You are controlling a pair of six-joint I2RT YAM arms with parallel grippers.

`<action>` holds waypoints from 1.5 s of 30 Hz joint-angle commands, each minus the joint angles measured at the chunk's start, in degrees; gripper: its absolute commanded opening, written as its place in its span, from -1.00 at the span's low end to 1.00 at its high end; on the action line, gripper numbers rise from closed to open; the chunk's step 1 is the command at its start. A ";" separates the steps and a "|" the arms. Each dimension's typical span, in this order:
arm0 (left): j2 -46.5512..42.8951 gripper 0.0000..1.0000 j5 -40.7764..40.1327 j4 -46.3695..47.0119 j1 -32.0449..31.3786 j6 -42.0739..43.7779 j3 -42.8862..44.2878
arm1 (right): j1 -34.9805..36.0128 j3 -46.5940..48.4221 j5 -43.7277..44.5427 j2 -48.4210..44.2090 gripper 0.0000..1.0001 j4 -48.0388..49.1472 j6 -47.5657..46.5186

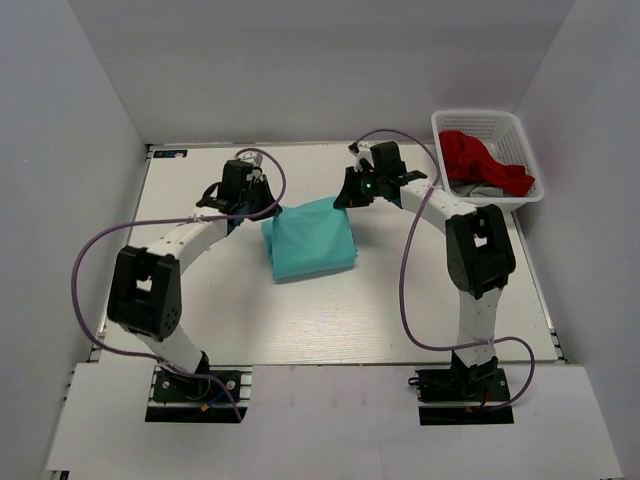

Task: Fold and stack the t-shirts
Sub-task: Smooth out wrinkles on the folded tshirt

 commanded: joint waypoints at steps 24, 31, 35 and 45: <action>11.15 -1.00 -20.18 -5.49 4.66 -9.01 3.93 | 1.70 23.88 -3.52 22.23 -0.86 0.00 1.58; 8.00 0.99 -20.88 -8.84 4.66 -6.99 8.69 | 1.79 22.15 -1.58 15.74 0.80 0.44 0.62; 1.67 1.00 -23.34 -12.79 4.14 -6.99 9.22 | 2.05 16.79 -2.19 6.27 0.81 0.27 1.23; -7.56 1.00 -3.76 -5.43 1.42 -6.20 3.33 | 2.40 0.35 5.55 -7.83 0.81 0.88 3.43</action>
